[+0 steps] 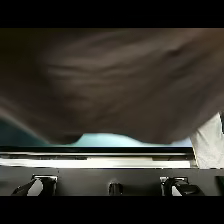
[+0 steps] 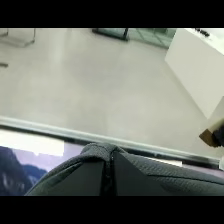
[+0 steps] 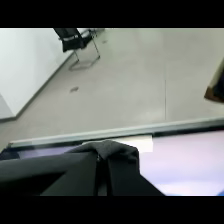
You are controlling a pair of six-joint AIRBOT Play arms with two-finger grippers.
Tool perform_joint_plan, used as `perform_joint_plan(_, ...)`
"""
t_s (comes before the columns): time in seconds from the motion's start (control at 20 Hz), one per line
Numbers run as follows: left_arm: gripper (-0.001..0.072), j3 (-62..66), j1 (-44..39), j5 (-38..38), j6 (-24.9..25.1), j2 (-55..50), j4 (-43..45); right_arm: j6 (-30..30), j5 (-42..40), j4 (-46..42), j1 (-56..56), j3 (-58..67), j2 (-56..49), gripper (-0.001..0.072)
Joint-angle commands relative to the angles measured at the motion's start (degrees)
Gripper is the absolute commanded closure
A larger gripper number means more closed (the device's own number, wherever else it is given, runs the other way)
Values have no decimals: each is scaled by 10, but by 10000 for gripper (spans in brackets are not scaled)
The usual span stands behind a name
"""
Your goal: Fold the clothes and pants, and hang the long-sleeved shirts on hangers.
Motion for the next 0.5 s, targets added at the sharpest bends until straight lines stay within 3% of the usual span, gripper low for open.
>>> perform_joint_plan(0.0, 689, -2, -11, -52, 10, -70, -18, 32, 51, -14, 0, 0, -80, 674)
perform_joint_plan(0.25, 689, -1, -95, -64, 47, -298, 8, 26, 43, -13, 0, -45, -268, 674)
perform_joint_plan(0.45, 689, -1, -137, 21, 47, -487, 17, 4, -47, 6, 0, -45, -435, 674)
